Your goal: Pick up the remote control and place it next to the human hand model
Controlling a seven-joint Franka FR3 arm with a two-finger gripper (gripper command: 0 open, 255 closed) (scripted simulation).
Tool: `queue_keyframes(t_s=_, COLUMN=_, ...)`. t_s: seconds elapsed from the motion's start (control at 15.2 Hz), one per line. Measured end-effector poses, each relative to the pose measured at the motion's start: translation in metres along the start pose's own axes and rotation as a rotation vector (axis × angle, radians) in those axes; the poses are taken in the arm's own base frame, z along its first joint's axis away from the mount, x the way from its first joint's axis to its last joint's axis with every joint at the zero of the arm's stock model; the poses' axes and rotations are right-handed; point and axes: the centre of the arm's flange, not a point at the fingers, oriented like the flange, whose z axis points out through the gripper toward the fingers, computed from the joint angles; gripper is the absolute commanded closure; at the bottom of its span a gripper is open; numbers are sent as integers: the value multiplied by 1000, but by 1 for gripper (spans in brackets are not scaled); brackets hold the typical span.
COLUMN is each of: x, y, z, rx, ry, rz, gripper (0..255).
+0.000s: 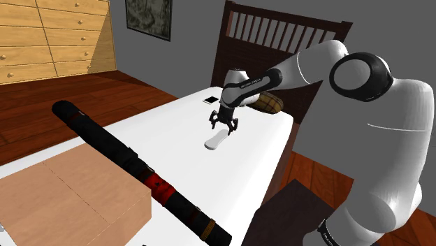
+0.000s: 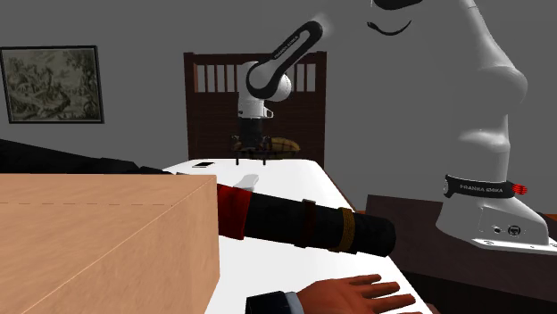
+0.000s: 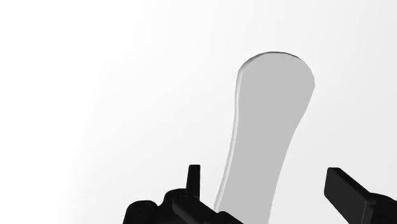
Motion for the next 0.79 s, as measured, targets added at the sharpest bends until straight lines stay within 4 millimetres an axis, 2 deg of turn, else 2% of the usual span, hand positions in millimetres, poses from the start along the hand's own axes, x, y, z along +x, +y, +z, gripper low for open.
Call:
queue_keyframes(t_s=0.26, x=20, y=-7, z=29, rx=2, ry=1, rz=80, gripper=0)
queue_keyframes(t_s=0.66, x=23, y=-9, z=59, rx=2, ry=2, rz=87, gripper=0)
queue_keyframes(t_s=0.79, x=23, y=-9, z=62, rx=2, ry=2, rz=87, gripper=0)
